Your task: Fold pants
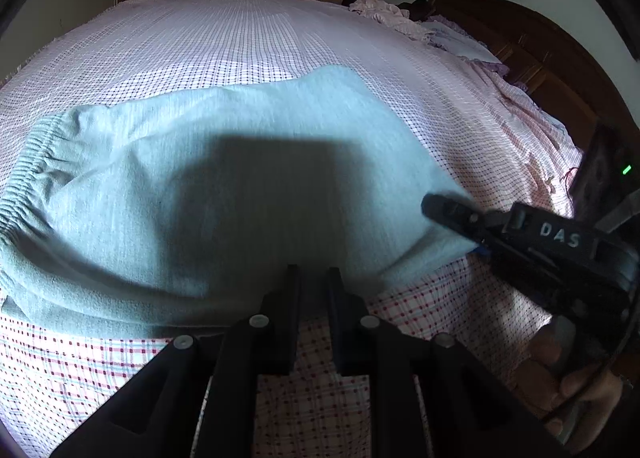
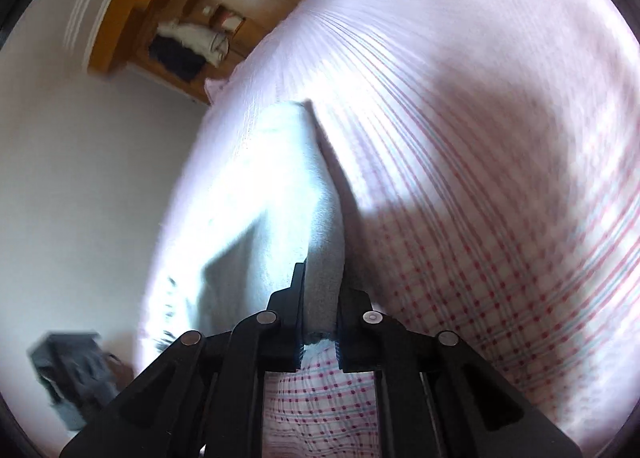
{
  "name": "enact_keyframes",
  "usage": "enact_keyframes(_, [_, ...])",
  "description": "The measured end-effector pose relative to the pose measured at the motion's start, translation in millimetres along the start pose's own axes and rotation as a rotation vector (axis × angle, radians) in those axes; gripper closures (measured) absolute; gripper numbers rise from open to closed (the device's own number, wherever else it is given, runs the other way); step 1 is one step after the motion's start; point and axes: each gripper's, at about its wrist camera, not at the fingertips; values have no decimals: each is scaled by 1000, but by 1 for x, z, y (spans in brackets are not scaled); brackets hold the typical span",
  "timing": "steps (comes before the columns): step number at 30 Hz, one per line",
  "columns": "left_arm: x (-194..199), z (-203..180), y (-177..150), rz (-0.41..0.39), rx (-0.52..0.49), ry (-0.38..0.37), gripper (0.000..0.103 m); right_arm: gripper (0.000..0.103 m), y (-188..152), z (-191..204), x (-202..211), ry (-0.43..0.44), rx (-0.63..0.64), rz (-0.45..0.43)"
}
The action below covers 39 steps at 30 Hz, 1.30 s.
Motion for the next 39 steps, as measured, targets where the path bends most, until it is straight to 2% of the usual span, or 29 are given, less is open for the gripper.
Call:
enact_keyframes(2, [4,6,0,-6,17,-22,90,100,1,45,4,-107,214,-36])
enact_keyframes(3, [12,15,0,-28,65,-72,91,100,-3,71,4,-156,336,-60])
enact_keyframes(5, [37,43,0,-109,180,-182,91,100,-18,120,3,-269,579,-127])
enact_keyframes(6, [53,59,1,-151,217,-191,91,100,-26,139,1,-309,677,-146])
enact_keyframes(8, [87,97,5,-227,239,-149,91,100,-41,171,-9,-388,837,-158])
enact_keyframes(10, [107,136,9,-239,251,-97,91,100,-55,196,-23,-443,947,-154])
enact_keyframes(14, [125,211,5,-214,329,-50,90,100,-104,245,-64,-569,1257,-175])
enact_keyframes(18, [120,259,-15,-165,384,-17,90,100,-171,260,-114,-637,1589,-149])
enact_keyframes(21, [111,275,-32,-128,411,-32,90,100,-198,258,-138,-629,1653,-110])
enact_keyframes(26, [101,285,-48,-92,426,-47,90,100,-202,257,-148,-611,1635,-88])
enact_keyframes(32, [93,288,-54,-80,429,-70,90,100,-200,274,-149,-607,1627,-173])
enact_keyframes(34, [92,286,-55,-77,423,-71,90,100,-199,277,-152,-584,1611,-171])
enact_keyframes(39, [90,285,-56,-77,428,-64,90,100,-224,267,-158,-559,1656,-148])
Point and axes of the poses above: each gripper's, at about its wrist camera, not at the fingertips, and x roughly against the way its jaws point, z to its left, y to its top, and after that the axes turned 7 degrees about y, right-handed
